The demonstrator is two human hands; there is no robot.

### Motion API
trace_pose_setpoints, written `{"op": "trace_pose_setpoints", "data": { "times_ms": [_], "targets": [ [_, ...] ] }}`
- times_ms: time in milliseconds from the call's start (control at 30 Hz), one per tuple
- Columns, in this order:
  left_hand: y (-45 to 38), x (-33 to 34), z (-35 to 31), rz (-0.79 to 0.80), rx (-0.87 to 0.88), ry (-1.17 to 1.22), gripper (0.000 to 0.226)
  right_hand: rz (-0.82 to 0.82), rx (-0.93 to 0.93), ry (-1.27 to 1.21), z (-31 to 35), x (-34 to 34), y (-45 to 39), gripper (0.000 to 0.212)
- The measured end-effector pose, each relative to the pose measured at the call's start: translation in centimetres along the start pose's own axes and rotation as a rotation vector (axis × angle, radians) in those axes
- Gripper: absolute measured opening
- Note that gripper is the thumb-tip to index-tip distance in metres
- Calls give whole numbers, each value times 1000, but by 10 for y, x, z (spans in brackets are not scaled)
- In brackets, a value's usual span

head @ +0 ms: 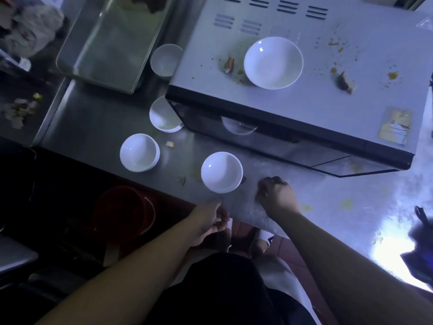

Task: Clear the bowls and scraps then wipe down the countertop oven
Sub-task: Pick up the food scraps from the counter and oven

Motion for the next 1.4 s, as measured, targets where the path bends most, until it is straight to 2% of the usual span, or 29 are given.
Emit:
{"op": "trace_pose_setpoints", "data": {
  "times_ms": [100,233,400,600,700,900,1067,1200,1400],
  "targets": [
    [-1,-5,1,-19,-31,0,29,-36,-27,-91,22,1,-11,11],
    [-1,-10,2,-46,-57,13,27,20,-42,-136,43,2,-23,6],
    [-4,-18,5,-72,-84,-9,35,51,-31,-140,48,7,-27,24],
    [-4,-22,6,-71,-94,8,39,45,-22,-109,41,13,-27,23],
    [-3,-20,4,-62,-84,26,34,38,-4,-85,36,14,-25,12],
    [2,-15,0,-29,-69,51,31,0,19,-61,21,10,-14,5],
    [6,-13,-4,-7,-29,19,35,10,-18,11,25,15,-13,18],
    [7,-15,-3,-12,-26,40,31,5,-4,-3,25,15,-11,15],
    [5,-10,-6,-19,-141,196,40,-81,14,-133,33,-7,1,12]
  ]
}}
Point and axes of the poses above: each hand's wrist, its own y-axis away from the middle knuckle, its own x-axis out of the palm, z = x × y, the point moved 1 cm from there along -y, towards the middle knuckle, and after that the axes turned 13 degrees about -z, right-handed, at the moved point
